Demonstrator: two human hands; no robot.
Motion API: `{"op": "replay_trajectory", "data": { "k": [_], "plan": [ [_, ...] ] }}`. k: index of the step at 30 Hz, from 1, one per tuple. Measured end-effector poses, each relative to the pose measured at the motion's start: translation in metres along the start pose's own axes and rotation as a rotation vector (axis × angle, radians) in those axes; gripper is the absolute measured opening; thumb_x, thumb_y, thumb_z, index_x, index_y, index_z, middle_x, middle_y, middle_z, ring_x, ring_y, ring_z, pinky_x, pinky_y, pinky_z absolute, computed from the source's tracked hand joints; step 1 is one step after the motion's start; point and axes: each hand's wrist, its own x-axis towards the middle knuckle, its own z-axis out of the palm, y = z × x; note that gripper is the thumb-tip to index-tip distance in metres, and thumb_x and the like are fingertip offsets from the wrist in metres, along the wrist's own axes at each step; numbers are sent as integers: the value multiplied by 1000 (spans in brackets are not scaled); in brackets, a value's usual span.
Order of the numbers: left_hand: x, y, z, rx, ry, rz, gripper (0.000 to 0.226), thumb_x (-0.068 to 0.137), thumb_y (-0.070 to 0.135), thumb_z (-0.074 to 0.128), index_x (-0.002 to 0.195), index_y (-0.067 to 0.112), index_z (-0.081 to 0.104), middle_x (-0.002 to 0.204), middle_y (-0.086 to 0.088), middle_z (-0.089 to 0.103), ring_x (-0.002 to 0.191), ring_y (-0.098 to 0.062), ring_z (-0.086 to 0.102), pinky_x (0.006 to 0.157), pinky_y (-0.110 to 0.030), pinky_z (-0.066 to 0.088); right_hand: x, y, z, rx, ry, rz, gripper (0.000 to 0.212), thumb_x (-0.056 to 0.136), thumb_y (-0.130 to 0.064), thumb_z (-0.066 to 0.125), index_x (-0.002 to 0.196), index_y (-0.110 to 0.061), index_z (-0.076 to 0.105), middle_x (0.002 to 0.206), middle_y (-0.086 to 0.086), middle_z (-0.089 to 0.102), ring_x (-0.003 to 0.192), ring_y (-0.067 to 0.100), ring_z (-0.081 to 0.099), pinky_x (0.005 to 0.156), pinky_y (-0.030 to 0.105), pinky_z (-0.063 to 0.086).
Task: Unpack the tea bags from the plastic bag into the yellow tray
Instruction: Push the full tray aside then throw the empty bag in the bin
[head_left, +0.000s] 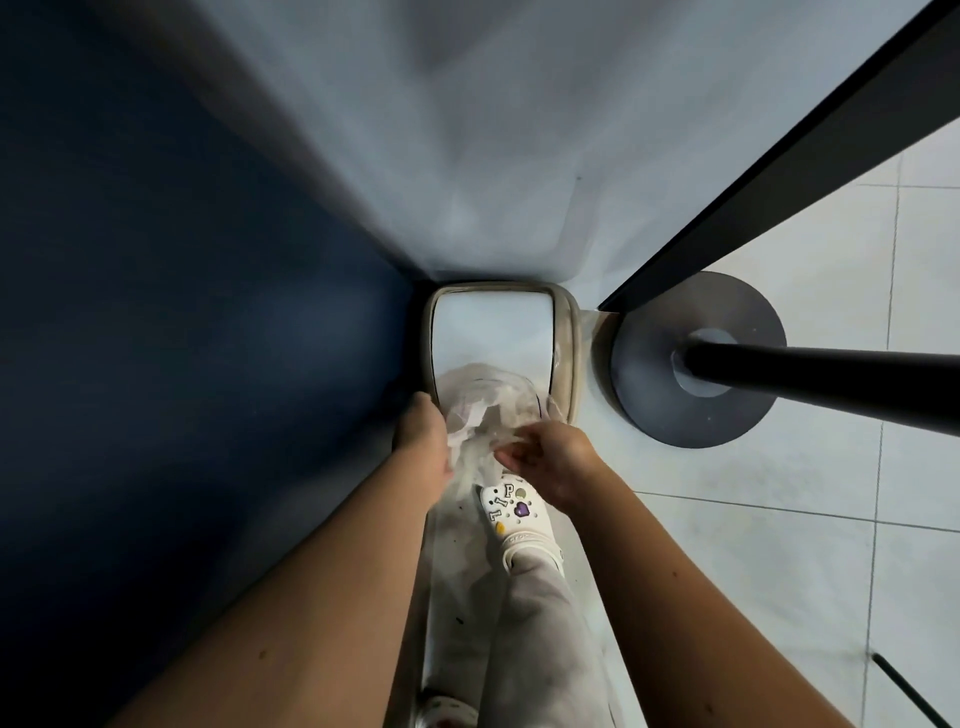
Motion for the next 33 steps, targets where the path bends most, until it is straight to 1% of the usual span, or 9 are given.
{"op": "replay_trajectory", "data": {
  "k": [3, 7, 10, 13, 15, 21, 23, 28, 33],
  "plan": [
    [3, -7, 3, 7, 15, 71, 30, 98, 27, 39, 98, 14, 66, 121, -12, 67, 104, -31, 62, 89, -35, 47, 3, 4, -1, 256, -5, 114, 19, 98, 3, 38, 85, 3, 51, 80, 22, 57, 74, 31, 58, 68, 38, 52],
    [-4, -9, 1, 243, 177, 384, 36, 97, 17, 46, 131, 17, 57, 132, -7, 60, 118, -31, 58, 96, -36, 48, 6, 3, 6, 319, 24, 129, 17, 97, 2, 39, 89, 5, 53, 79, 21, 56, 73, 28, 58, 68, 35, 55],
    [-8, -11, -3, 241, 135, 531, 35, 98, 15, 46, 128, 22, 61, 128, -2, 63, 116, -23, 60, 98, -35, 49, -8, 13, 8, 594, -13, 120, 29, 98, -6, 40, 120, 12, 48, 117, 29, 57, 110, 38, 59, 94, 43, 51],
    [-3, -22, -7, 240, 63, 431, 33, 98, 22, 43, 122, 21, 66, 124, -2, 67, 115, -25, 60, 99, -37, 49, -19, 22, 13, 845, -99, 132, 53, 99, -24, 34, 147, -2, 30, 148, 25, 39, 138, 37, 39, 116, 48, 27],
    [0, -26, -9, 232, 58, 422, 34, 97, 25, 42, 122, 21, 66, 125, -3, 67, 116, -27, 60, 101, -40, 48, -16, 20, 20, 884, -121, 117, 60, 97, -32, 35, 150, -4, 27, 148, 21, 40, 138, 35, 38, 118, 48, 24],
    [-8, -5, -5, 384, 98, 825, 47, 98, 4, 37, 136, 23, 57, 146, 4, 47, 129, -15, 47, 94, -17, 32, 14, 18, 32, 927, -141, 95, 59, 77, -45, 52, 127, -15, 51, 122, 6, 53, 126, 25, 47, 110, 41, 34],
    [-6, -1, 0, 342, 63, 818, 46, 98, 3, 37, 134, 20, 59, 148, 5, 45, 133, -13, 44, 99, -15, 30, 18, 18, 32, 921, -153, 69, 64, 66, -47, 59, 121, -15, 51, 116, 6, 54, 117, 25, 50, 105, 39, 36],
    [-5, -14, -2, 309, 93, 777, 44, 97, 2, 40, 136, 16, 56, 143, -1, 48, 129, -17, 47, 98, -18, 33, 22, 17, 33, 918, -242, 8, 75, 82, -58, 44, 136, -5, 47, 139, 21, 52, 130, 37, 48, 112, 47, 34],
    [-7, -31, 0, 154, 170, 175, 27, 93, 34, 53, 93, 8, 62, 102, -18, 65, 99, -38, 62, 82, -38, 50, 20, 19, 35, 891, -168, -20, 83, 88, -72, 38, 135, -4, 47, 117, 17, 59, 113, 31, 58, 113, 48, 36]
  ]
}}
